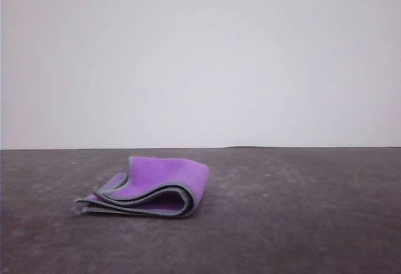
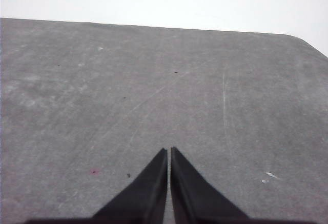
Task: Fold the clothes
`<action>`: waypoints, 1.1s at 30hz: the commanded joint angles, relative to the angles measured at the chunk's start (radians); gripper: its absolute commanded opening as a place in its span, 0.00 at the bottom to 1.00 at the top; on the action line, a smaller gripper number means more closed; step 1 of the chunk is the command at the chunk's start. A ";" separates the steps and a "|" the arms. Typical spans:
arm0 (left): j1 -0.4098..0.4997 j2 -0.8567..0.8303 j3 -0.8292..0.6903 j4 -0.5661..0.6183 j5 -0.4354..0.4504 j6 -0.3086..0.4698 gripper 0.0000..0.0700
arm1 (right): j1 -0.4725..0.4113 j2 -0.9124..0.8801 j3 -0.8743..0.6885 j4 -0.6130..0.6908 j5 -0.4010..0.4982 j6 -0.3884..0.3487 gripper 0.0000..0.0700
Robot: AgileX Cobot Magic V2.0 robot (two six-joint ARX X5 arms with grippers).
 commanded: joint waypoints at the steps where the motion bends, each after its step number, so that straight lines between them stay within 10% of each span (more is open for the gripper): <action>1: 0.000 -0.001 -0.016 -0.010 -0.002 0.000 0.02 | 0.001 -0.002 -0.005 0.014 0.001 0.011 0.00; 33: 0.000 -0.001 -0.016 -0.010 -0.002 0.000 0.02 | 0.001 -0.002 -0.005 0.014 0.001 0.011 0.00</action>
